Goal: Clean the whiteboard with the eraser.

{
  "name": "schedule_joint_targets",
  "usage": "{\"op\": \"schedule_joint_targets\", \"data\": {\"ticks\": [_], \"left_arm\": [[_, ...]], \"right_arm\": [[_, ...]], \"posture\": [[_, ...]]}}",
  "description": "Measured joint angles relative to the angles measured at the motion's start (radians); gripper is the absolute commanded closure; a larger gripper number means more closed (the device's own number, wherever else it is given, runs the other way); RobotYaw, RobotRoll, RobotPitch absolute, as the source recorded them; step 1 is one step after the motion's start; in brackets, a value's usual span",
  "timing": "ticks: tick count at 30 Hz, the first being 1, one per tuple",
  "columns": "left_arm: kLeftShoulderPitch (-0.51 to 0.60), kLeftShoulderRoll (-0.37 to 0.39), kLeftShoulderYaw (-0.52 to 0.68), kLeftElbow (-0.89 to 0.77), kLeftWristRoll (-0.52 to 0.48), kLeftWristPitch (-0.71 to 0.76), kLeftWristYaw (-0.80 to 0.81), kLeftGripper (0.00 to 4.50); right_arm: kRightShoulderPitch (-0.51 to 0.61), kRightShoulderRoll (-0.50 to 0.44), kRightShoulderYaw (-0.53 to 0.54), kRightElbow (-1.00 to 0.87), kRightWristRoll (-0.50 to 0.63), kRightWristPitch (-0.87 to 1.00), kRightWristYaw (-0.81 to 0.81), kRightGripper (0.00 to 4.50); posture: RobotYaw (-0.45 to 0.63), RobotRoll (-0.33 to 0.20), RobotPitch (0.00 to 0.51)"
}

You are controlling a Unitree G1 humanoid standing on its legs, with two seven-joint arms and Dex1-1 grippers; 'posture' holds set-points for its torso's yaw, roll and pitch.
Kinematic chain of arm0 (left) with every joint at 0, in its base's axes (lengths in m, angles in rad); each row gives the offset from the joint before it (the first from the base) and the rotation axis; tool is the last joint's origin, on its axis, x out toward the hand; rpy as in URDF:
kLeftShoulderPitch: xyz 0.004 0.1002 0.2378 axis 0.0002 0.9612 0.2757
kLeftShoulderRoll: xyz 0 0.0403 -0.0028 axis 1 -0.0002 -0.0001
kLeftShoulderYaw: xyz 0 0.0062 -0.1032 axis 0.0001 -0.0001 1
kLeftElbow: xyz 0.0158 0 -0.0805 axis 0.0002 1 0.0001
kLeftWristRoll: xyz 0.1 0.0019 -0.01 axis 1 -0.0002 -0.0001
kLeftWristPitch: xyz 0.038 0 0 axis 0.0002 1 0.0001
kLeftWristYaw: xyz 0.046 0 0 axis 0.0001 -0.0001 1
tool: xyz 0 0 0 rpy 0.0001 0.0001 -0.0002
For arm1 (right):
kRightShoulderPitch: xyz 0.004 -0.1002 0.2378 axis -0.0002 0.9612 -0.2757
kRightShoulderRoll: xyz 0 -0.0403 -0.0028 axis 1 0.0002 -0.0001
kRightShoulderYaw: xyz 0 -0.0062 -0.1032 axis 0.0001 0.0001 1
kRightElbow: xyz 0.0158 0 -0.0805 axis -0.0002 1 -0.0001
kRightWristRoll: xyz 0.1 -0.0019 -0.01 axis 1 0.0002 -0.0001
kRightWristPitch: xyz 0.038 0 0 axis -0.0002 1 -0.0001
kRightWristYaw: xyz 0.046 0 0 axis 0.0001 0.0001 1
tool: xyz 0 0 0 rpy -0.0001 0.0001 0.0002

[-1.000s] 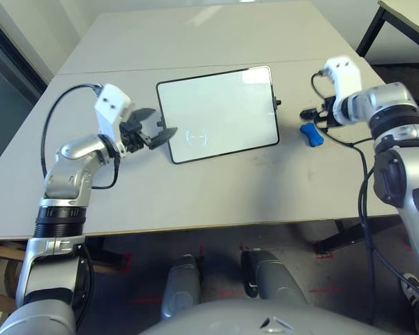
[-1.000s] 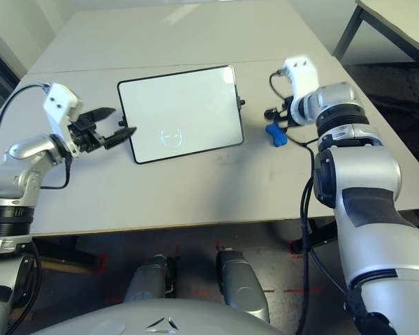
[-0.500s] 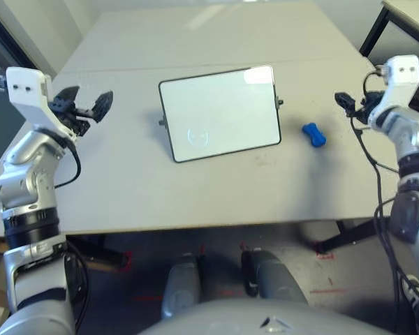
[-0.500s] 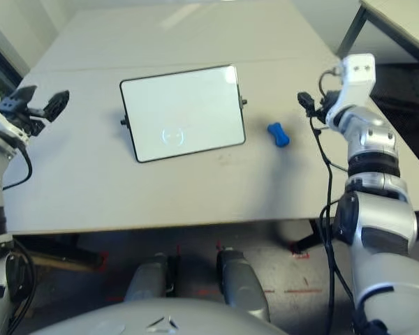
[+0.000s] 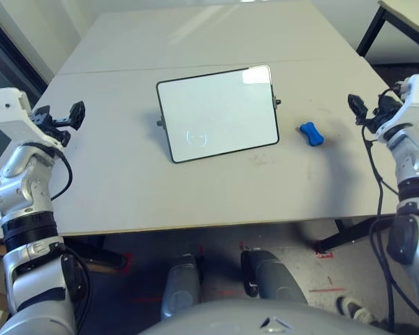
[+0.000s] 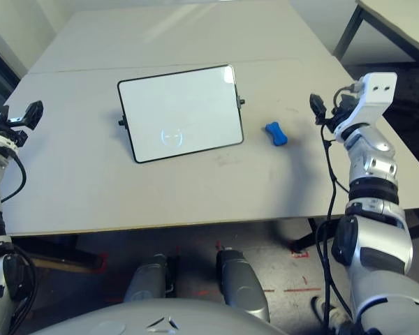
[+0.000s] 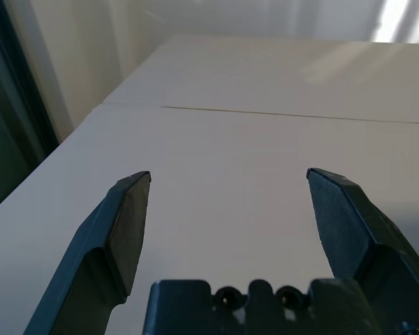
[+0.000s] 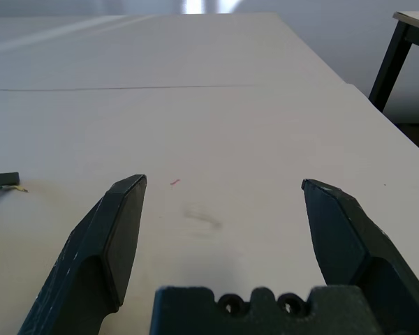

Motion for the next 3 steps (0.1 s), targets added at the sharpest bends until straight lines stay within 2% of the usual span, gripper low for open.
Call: {"op": "schedule_joint_targets", "data": {"ticks": [3], "left_arm": [[0.002, 0.000, 0.000, 0.011, 0.000, -0.012, 0.001, 0.00]], "right_arm": [[0.000, 0.006, 0.007, -0.003, 0.000, -0.025, -0.001, 0.02]], "posture": [[0.00, 0.000, 0.073]]}}
